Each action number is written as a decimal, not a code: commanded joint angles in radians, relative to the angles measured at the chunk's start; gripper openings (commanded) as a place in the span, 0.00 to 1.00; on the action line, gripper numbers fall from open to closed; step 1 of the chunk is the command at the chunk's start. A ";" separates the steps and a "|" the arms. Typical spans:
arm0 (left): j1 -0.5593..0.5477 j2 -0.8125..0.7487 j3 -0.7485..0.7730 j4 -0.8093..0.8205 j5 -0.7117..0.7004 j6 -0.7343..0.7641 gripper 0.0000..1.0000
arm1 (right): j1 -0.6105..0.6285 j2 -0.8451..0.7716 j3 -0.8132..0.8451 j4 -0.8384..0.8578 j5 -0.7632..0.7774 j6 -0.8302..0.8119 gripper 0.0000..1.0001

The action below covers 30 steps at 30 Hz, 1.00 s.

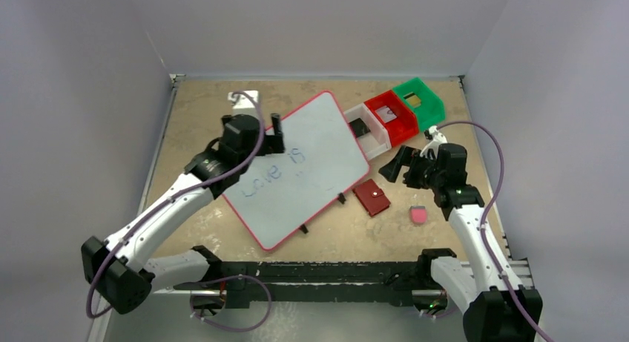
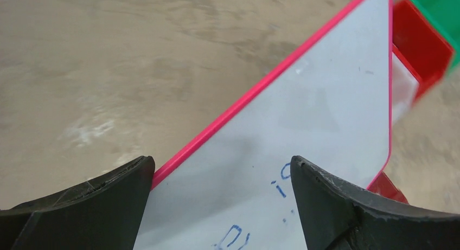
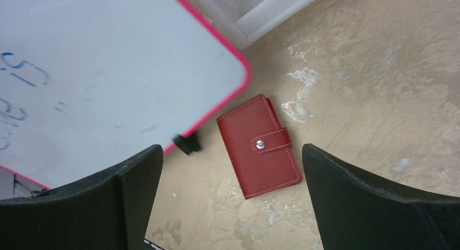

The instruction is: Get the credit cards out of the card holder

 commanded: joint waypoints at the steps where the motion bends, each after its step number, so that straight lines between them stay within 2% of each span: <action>1: -0.171 0.120 -0.002 0.013 0.189 -0.004 0.94 | -0.008 -0.045 -0.023 0.084 -0.101 0.047 1.00; 5: -0.236 0.111 -0.007 0.027 0.029 -0.015 0.94 | -0.010 -0.062 -0.035 0.100 -0.138 0.053 1.00; 10: -0.268 0.061 0.014 0.007 -0.092 -0.010 0.94 | 0.017 -0.048 -0.088 0.151 -0.209 0.113 1.00; 18: -0.276 -0.002 0.041 -0.035 -0.153 -0.009 0.94 | 0.370 0.056 -0.206 0.244 -0.022 0.277 1.00; 21: -0.276 -0.016 0.070 -0.058 -0.147 0.000 0.95 | 0.425 0.088 -0.261 0.375 -0.044 0.353 1.00; 25: -0.277 -0.040 0.120 -0.084 -0.168 0.011 0.97 | 0.479 0.236 -0.249 0.468 -0.031 0.369 1.00; 30: -0.277 -0.104 0.185 -0.154 -0.313 0.017 0.98 | 0.545 0.406 -0.167 0.567 -0.014 0.350 1.00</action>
